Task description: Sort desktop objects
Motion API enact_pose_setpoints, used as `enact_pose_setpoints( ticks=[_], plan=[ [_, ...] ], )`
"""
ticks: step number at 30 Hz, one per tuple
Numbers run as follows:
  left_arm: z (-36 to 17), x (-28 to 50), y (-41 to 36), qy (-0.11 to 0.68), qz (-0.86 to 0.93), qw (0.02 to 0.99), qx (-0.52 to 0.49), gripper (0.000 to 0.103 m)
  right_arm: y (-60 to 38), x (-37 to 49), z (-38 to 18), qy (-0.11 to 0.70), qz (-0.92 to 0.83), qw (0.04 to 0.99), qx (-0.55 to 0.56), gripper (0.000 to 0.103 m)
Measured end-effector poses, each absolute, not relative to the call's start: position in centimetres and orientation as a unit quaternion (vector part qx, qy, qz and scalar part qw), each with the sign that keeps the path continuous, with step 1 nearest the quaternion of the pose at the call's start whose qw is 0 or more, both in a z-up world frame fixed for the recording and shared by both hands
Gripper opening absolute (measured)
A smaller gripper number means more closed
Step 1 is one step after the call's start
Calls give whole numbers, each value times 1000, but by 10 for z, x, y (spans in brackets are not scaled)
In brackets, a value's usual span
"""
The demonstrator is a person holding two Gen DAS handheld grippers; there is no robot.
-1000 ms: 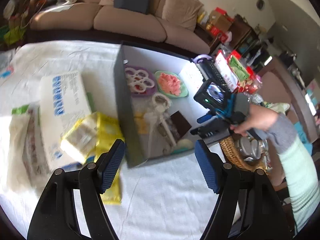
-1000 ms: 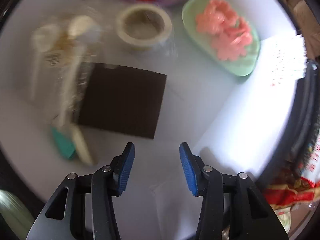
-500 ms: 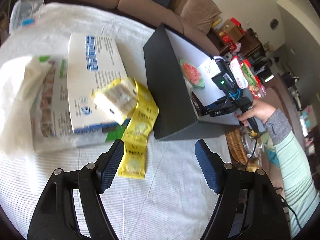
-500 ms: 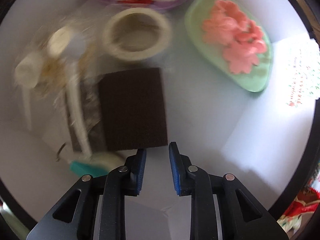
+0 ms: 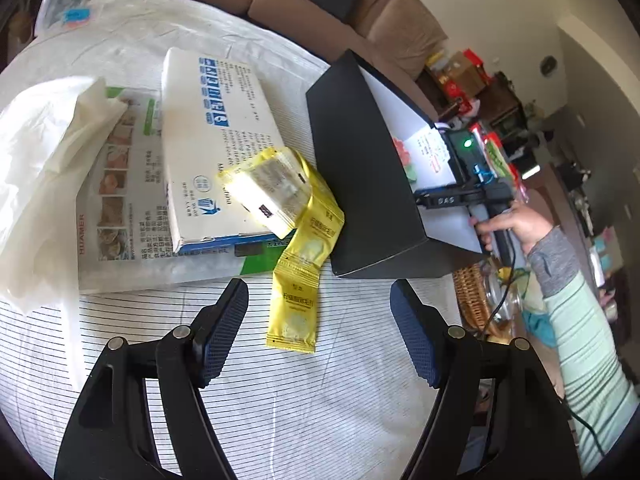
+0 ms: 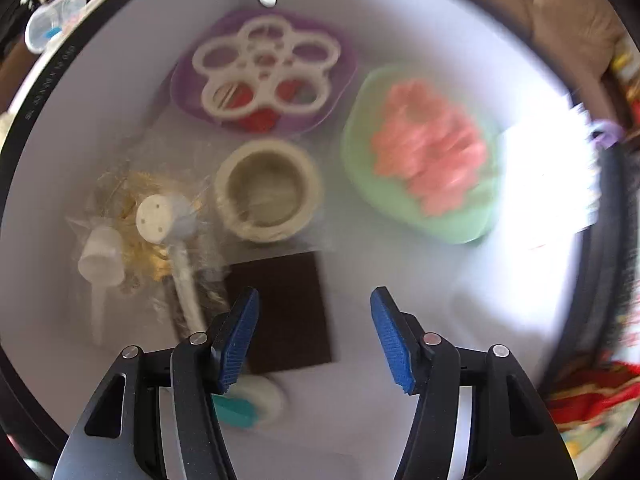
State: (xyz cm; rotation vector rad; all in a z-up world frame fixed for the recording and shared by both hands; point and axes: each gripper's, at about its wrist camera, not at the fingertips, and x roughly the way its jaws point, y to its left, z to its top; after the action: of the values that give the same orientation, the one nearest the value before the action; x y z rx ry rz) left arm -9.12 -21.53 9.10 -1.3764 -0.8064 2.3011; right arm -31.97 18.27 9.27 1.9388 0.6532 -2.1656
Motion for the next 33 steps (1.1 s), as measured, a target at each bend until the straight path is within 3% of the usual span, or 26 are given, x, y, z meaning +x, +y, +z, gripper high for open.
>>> enact_pose_setpoints(
  ticks=[4,7,9,12,15,23,28,30,33],
  plan=[
    [92,-91,-216,-283,810,173,-483,71,204,-320,100,192,-722,72,661,56],
    [94,-90,-212,-275,813,177,-481,71,213,-317,109,254,-725,32,639,56],
    [96,-89,-209,-274,813,184,-479,71,217,-316,114,269,-729,14,629,48],
    [98,-88,-208,-272,815,187,-476,71,222,-309,130,181,-750,64,633,47],
    [96,-90,-209,-277,813,187,-477,71,219,-303,140,161,-757,84,628,47],
    [95,-89,-210,-281,812,184,-476,71,192,-284,141,255,-729,81,630,47],
    [95,-89,-212,-285,812,185,-475,71,153,-258,152,267,-705,162,636,48],
    [95,-88,-212,-285,812,184,-476,71,143,-252,153,290,-697,170,633,58],
    [95,-88,-214,-286,812,183,-475,71,139,-249,150,391,-689,110,600,66]
  ],
)
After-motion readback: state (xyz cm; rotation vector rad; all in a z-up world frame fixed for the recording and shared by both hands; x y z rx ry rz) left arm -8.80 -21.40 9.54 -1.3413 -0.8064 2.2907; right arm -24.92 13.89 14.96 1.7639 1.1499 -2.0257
